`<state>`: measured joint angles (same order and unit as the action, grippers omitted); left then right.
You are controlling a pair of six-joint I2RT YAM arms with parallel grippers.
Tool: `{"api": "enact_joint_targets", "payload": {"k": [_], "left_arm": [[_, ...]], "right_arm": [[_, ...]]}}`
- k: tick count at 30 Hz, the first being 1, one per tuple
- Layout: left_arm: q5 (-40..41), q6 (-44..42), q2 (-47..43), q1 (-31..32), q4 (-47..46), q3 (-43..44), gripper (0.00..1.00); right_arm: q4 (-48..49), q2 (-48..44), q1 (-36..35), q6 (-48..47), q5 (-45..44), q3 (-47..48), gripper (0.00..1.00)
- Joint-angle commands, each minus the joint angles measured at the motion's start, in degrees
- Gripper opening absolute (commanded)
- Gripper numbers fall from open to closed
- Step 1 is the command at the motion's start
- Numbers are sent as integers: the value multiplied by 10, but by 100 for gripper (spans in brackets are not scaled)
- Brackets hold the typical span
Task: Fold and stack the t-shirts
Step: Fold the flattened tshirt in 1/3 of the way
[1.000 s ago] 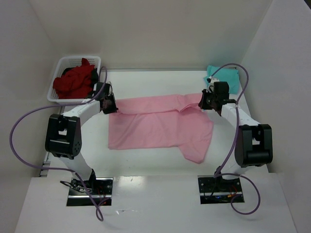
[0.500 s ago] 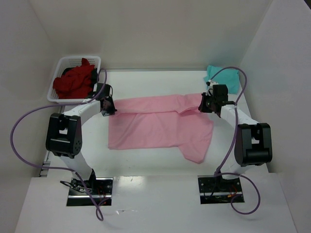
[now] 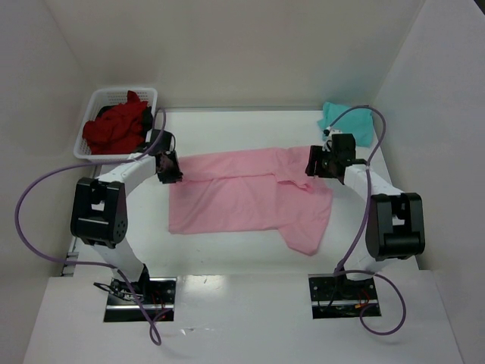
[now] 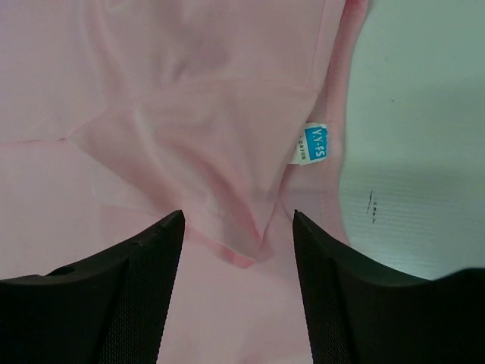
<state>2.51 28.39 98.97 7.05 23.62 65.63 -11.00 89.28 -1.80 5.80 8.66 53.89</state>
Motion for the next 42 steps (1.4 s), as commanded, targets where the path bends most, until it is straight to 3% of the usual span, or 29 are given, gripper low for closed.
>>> {"api": "enact_joint_targets", "payload": {"k": [1, 3, 7, 10, 13, 20, 29, 42], "left_arm": [[29, -2, -50, -3, 21, 37, 45], [44, 6, -64, -3, 21, 40, 53], [54, 18, -71, -3, -10, 40, 65], [54, 36, -50, -9, -27, 50, 67], [32, 48, -30, -15, -58, 52, 66], [-3, 67, 3, -20, -88, 34, 53], [8, 84, 42, -26, -93, 14, 53], [47, 98, 101, -31, -89, 66, 51]], "right_arm": [[5, -50, 28, 10, 15, 17, 82], [5, -61, 37, 15, 18, 37, 89], [18, -33, 37, 20, 5, 78, 91], [23, 27, 37, 25, 14, 97, 80], [42, 70, 37, 32, 30, 105, 75], [51, 109, 37, 33, 30, 112, 57], [41, 143, 37, 26, 49, 124, 54], [41, 149, 37, 21, 62, 129, 53]]}}
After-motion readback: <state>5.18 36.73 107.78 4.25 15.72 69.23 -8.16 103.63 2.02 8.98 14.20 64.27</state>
